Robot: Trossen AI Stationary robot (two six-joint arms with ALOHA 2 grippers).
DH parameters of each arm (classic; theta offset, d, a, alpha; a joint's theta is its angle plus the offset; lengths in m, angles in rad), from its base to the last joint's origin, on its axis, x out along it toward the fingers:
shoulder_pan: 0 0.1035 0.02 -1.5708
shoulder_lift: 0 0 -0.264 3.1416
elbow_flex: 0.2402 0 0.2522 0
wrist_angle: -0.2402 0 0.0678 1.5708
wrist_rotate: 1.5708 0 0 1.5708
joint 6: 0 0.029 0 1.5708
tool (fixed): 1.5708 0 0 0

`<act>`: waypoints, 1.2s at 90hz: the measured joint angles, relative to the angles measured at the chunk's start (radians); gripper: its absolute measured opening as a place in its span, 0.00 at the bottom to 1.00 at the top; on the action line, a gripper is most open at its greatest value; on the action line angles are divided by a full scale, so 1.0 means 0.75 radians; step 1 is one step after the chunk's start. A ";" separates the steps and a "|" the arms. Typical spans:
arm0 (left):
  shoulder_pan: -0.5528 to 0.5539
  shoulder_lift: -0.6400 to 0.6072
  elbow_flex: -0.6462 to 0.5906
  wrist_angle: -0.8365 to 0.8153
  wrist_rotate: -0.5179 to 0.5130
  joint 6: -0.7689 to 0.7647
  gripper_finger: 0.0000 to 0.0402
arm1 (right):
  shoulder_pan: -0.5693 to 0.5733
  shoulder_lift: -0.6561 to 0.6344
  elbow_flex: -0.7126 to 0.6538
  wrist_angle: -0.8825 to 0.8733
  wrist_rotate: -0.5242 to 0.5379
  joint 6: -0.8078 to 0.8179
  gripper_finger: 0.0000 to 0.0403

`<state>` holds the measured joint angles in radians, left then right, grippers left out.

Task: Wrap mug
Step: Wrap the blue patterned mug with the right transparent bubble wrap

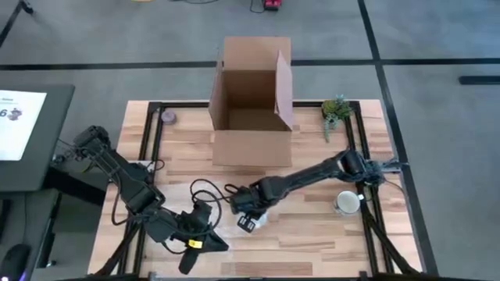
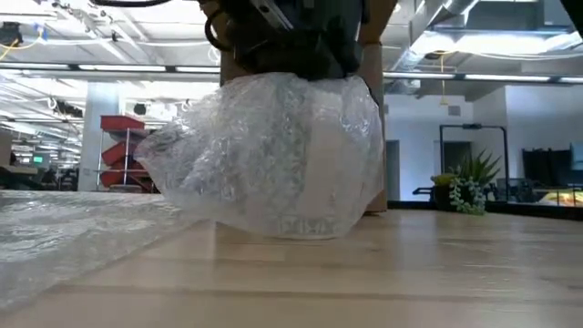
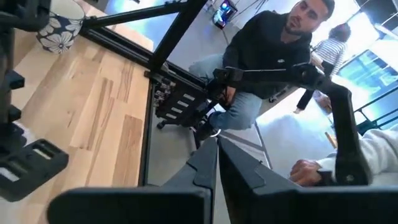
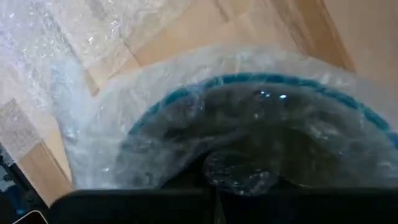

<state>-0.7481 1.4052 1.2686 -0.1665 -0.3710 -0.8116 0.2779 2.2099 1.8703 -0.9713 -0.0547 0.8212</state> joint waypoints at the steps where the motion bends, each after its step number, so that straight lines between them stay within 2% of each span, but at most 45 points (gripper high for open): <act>1: 0.000 0.000 0.000 0.000 0.000 0.000 0.00 | 0.000 -0.007 -0.001 -0.001 0.000 0.001 0.00; 25: -0.002 0.000 0.000 -0.001 0.001 -0.005 0.00 | -0.016 -0.210 -0.002 -0.046 -0.001 0.036 0.00; 49: -0.002 0.000 0.000 0.000 0.001 -0.008 0.00 | -0.004 -0.321 0.000 -0.005 -0.041 0.084 0.00; 89: -0.002 0.000 0.000 0.000 0.001 -0.007 0.00 | -0.020 0.016 0.002 0.054 0.002 0.045 0.00; 108: -0.003 0.000 0.000 0.002 0.001 -0.013 0.00 | -0.020 0.010 0.002 0.042 -0.031 0.031 0.00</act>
<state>-0.7506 1.4052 1.2686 -0.1652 -0.3702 -0.8215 0.2628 2.2177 1.8715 -0.9398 -0.0781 0.8448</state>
